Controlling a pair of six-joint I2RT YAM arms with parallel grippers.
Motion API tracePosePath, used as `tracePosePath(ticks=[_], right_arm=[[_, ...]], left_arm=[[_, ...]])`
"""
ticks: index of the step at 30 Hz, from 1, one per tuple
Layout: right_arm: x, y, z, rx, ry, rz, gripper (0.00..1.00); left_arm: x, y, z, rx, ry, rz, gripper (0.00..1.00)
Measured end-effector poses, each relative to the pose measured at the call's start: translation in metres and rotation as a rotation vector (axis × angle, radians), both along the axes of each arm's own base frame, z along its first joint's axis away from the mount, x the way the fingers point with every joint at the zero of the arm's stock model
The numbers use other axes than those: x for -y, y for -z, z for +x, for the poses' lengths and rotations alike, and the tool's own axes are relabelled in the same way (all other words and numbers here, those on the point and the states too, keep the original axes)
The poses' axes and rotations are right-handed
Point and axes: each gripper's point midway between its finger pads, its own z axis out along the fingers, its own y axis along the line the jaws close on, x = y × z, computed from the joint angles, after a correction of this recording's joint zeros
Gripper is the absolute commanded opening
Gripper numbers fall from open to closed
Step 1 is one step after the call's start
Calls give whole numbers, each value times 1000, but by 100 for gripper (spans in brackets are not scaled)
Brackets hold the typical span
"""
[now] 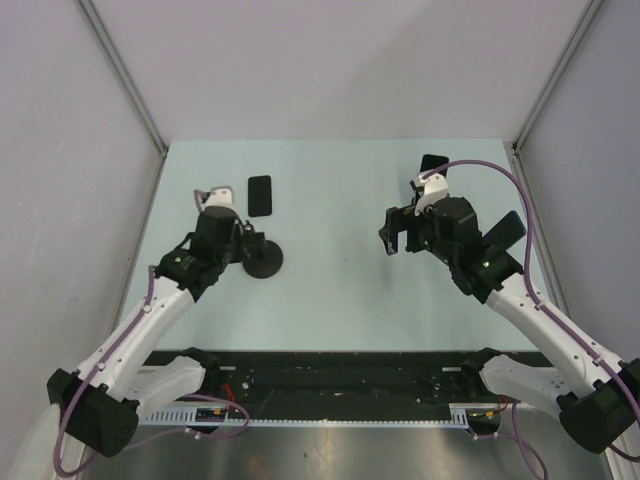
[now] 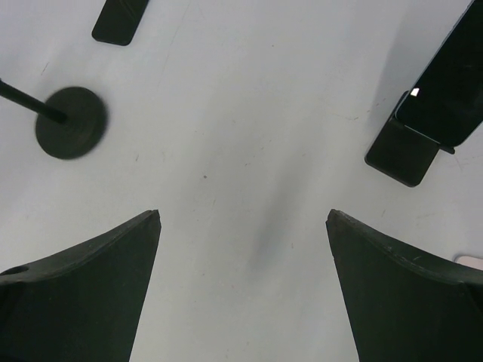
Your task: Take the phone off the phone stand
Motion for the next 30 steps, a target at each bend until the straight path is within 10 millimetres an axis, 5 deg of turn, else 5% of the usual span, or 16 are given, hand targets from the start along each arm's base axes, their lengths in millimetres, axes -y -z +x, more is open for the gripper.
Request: tracePosePath(ticks=[11, 21, 25, 30], right_arm=[[1, -3, -1, 10, -1, 2, 97], [0, -1, -2, 6, -6, 0, 97], [0, 0, -3, 5, -7, -2, 97], [0, 0, -3, 5, -6, -2, 97]], left_arm=[[-163, -6, -17, -19, -459, 132, 0], [-225, 0, -31, -44, -652, 76, 4], [-234, -1, -31, -33, -671, 59, 25], [-229, -3, -26, -4, -641, 36, 67]])
